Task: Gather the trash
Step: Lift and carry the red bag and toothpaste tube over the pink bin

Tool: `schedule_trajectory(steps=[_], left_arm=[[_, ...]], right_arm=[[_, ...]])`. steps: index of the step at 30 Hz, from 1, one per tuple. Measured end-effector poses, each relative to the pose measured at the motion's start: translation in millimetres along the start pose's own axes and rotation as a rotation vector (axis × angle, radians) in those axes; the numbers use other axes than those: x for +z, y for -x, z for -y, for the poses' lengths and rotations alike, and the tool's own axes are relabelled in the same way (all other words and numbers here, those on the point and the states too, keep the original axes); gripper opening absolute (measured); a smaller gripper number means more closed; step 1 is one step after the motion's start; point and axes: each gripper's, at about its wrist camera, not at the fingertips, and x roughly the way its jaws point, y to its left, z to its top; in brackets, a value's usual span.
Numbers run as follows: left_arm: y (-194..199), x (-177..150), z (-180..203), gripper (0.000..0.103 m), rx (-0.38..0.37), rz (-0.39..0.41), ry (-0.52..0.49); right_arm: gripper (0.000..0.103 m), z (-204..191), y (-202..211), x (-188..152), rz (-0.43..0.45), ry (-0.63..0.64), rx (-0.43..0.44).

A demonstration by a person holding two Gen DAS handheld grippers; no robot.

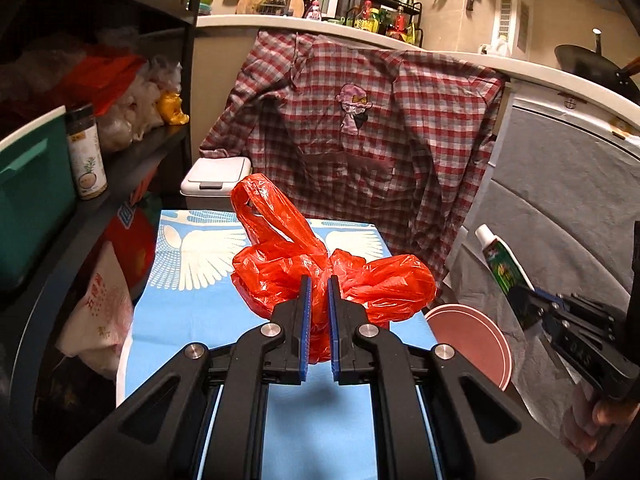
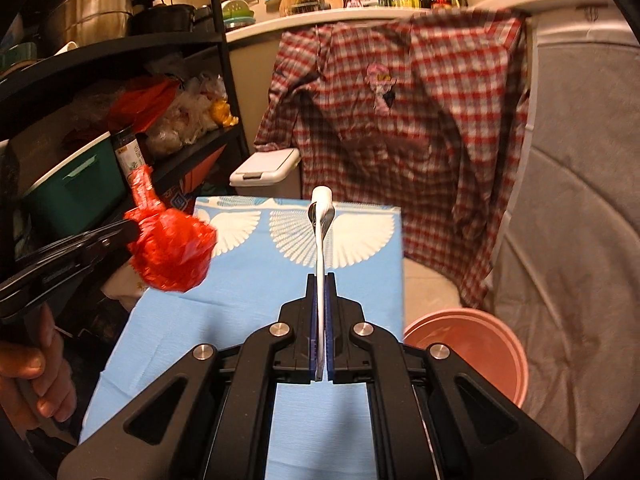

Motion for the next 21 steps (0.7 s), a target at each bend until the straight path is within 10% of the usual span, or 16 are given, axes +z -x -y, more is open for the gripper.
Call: schedule_trajectory(steps=[21], left_arm=[[5, -30, 59, 0.008, -0.005, 0.029, -0.071]], right_arm=[[0.004, 50, 20, -30, 0.049, -0.037, -0.111]])
